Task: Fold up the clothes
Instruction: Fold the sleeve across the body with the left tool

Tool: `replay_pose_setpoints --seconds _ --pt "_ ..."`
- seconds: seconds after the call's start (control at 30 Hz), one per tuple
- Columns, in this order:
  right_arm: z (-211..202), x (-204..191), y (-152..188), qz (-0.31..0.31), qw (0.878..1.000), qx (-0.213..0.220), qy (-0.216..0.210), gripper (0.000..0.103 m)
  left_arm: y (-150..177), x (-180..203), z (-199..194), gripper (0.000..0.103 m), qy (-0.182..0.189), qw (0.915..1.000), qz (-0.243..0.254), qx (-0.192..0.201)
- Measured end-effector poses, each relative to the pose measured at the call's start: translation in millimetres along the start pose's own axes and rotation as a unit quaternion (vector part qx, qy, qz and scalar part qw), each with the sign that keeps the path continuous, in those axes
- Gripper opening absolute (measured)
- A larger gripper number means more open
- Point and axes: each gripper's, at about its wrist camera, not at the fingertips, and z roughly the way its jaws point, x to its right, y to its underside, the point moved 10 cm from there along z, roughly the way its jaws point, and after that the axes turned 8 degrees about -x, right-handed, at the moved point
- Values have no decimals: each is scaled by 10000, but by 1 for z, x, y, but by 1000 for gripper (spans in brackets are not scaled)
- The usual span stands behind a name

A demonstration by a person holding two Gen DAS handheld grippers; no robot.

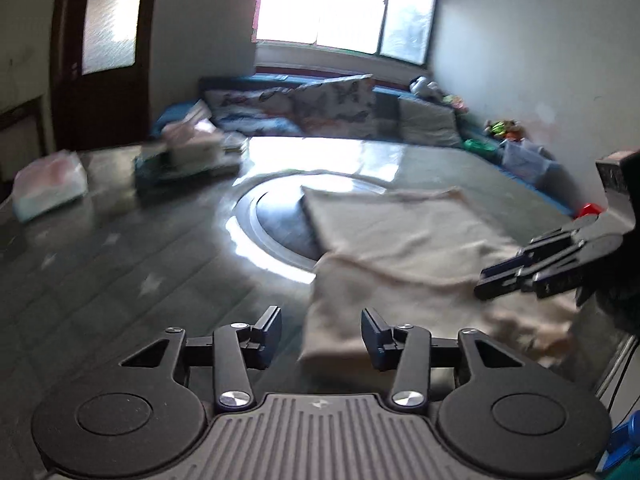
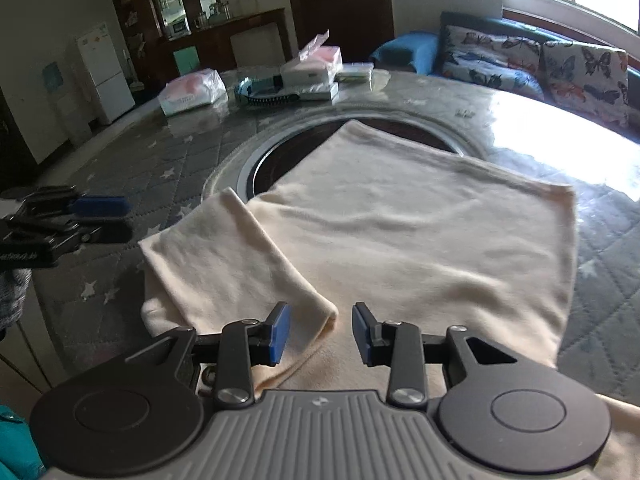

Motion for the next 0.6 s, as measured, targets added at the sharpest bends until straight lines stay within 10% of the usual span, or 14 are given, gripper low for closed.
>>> replay_pose_setpoints --seconds 0.1,0.17,0.6 --pt "8 -1 2 0 9999 -115 23 30 11 -4 3 50 -45 9999 -68 -130" --pt "6 -3 1 -25 9999 -141 35 9 15 -3 5 52 3 9998 -112 -190" --pt "-79 -15 -56 -1041 9859 727 1086 6 23 24 31 55 -58 9988 270 -413"
